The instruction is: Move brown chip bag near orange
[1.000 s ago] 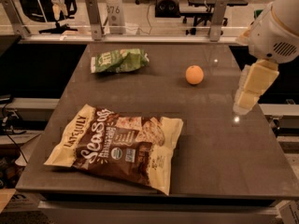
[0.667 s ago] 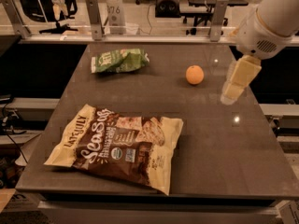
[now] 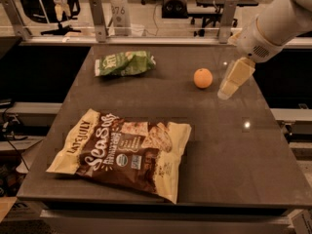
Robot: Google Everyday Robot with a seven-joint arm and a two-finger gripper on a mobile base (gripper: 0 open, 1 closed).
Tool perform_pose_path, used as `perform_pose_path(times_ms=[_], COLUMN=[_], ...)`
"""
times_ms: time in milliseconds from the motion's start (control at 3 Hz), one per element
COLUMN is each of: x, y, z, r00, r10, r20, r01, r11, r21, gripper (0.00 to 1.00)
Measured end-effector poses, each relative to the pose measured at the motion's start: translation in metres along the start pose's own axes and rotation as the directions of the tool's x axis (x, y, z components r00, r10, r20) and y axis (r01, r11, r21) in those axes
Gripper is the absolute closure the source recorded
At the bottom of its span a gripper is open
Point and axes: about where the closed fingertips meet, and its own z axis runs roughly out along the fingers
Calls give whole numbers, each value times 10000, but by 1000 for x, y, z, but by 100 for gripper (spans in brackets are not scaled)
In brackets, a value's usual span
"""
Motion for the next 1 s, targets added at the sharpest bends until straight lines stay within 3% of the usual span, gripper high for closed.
perform_pose_path(times_ms=[333,1000], x=[5,8], y=[-23,-44], z=[31,72], r00=[9988,9936], r10=[369,1016], r20=[310,502], r01=[-368,-1002], r11=[9993,9945], r21=[-43,-295], gripper=[0,0])
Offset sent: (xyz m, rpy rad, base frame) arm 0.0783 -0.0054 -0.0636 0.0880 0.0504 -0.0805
